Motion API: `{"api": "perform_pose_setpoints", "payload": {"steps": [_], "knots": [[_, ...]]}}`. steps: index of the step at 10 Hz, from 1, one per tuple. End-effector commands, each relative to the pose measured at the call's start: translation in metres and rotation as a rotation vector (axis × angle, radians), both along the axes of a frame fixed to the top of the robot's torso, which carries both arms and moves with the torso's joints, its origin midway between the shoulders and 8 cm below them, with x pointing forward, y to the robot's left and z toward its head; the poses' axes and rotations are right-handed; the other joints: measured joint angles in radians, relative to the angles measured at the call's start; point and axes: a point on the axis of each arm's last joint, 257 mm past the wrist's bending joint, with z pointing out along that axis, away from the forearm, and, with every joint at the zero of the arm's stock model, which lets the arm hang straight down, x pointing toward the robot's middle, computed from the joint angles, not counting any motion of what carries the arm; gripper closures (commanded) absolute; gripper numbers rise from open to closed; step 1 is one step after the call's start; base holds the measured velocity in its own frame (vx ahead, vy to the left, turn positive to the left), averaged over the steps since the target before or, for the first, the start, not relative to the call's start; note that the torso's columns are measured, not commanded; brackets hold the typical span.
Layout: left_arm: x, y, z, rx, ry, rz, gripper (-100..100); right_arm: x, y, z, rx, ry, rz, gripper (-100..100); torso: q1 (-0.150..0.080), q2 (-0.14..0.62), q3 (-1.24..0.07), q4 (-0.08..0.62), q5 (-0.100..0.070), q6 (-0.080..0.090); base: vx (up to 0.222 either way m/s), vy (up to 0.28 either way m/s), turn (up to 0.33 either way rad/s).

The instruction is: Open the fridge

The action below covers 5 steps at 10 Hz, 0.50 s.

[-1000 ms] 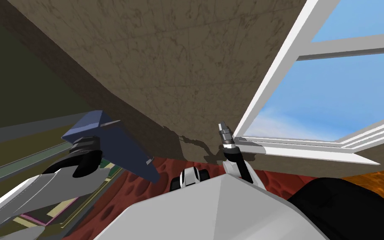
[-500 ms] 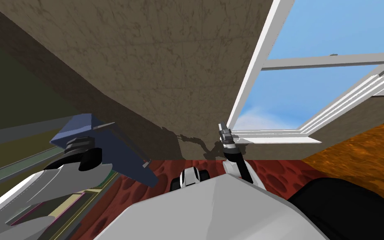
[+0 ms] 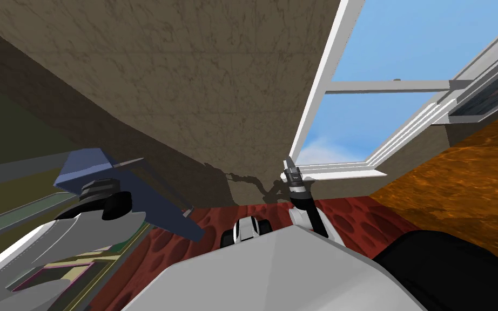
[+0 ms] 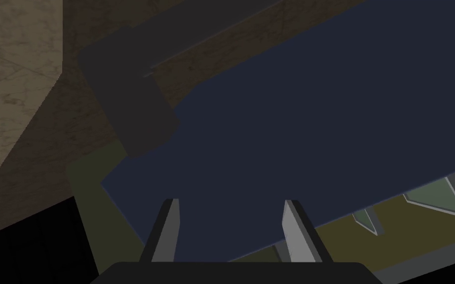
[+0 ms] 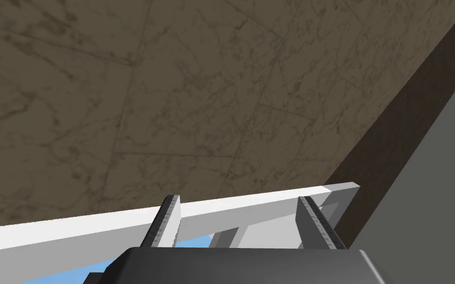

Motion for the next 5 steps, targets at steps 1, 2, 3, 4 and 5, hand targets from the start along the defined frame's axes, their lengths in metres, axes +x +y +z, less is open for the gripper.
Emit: {"api": "perform_pose_setpoints", "payload": {"steps": [1, 2, 3, 4, 5], "knots": [[-0.009, 0.004, 0.018, 0.018, -0.011, 0.043, -100, 0.0, 0.0, 0.0, 0.0, 0.0, 0.0, 0, 0.0, 0.001, 0.001, 0.001, -0.001, -0.003, -0.033, 0.024, -0.118], [-0.012, 0.006, 0.017, 0.013, -0.007, 0.054, -100, 0.0, 0.0, 0.0, 0.0, 0.0, 0.0, 0, -0.001, 0.001, 0.0, 0.001, -0.002, -0.002, -0.032, 0.019, -0.088], [-0.016, 0.006, 0.024, 0.019, -0.01, 0.068, -100, 0.0, 0.0, 0.0, 0.0, 0.0, 0.0, 0, -0.001, 0.001, 0.0, 0.002, -0.003, -0.003, -0.044, 0.036, -0.152], [-0.019, 0.006, 0.032, 0.025, -0.014, 0.082, -100, 0.0, 0.0, 0.0, 0.0, 0.0, 0.0, 0, -0.002, 0.003, 0.001, 0.003, -0.004, -0.002, -0.064, 0.056, -0.224], [-0.023, 0.009, 0.029, 0.017, -0.007, 0.1, -100, 0.0, 0.0, 0.0, 0.0, 0.0, 0.0, 0, -0.002, 0.004, 0.002, 0.004, -0.004, -0.001, -0.041, 0.04, -0.122]]}}
